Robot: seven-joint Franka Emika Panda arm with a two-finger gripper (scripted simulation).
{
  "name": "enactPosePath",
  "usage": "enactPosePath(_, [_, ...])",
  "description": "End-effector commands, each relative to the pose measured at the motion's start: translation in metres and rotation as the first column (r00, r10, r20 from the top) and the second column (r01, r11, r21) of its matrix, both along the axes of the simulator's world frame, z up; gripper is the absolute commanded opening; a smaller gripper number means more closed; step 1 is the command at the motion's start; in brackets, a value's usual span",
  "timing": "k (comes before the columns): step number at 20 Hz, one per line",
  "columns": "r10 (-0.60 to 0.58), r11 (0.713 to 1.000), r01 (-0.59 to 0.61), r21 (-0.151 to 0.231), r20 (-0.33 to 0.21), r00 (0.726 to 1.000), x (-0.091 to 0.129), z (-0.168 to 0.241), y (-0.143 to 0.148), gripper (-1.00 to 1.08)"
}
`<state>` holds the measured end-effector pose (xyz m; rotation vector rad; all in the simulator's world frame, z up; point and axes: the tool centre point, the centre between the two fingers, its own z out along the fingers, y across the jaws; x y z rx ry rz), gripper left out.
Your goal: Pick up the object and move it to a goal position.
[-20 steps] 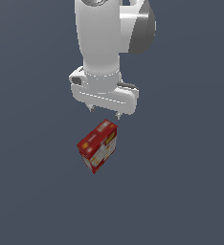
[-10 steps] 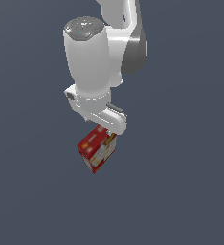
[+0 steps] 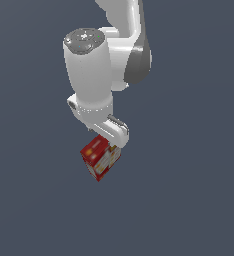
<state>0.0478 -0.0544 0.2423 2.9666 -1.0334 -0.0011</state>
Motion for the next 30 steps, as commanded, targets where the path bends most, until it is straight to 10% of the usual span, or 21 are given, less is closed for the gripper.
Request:
enactPosePath(1, [0.0, 1.0, 0.0, 0.0, 0.0, 1.0, 0.0, -0.001, 0.0, 1.0])
enactPosePath(18, [-0.005, 1.0, 0.005, 0.0, 0.001, 1.0, 0.001, -0.05, 0.0, 1.0])
enactPosePath(19, [-0.005, 1.0, 0.005, 0.0, 0.001, 1.0, 0.001, -0.05, 0.0, -1.0])
enactPosePath(30, [-0.004, 1.0, 0.004, 0.0, 0.0, 1.0, 0.0, -0.05, 0.0, -1.0])
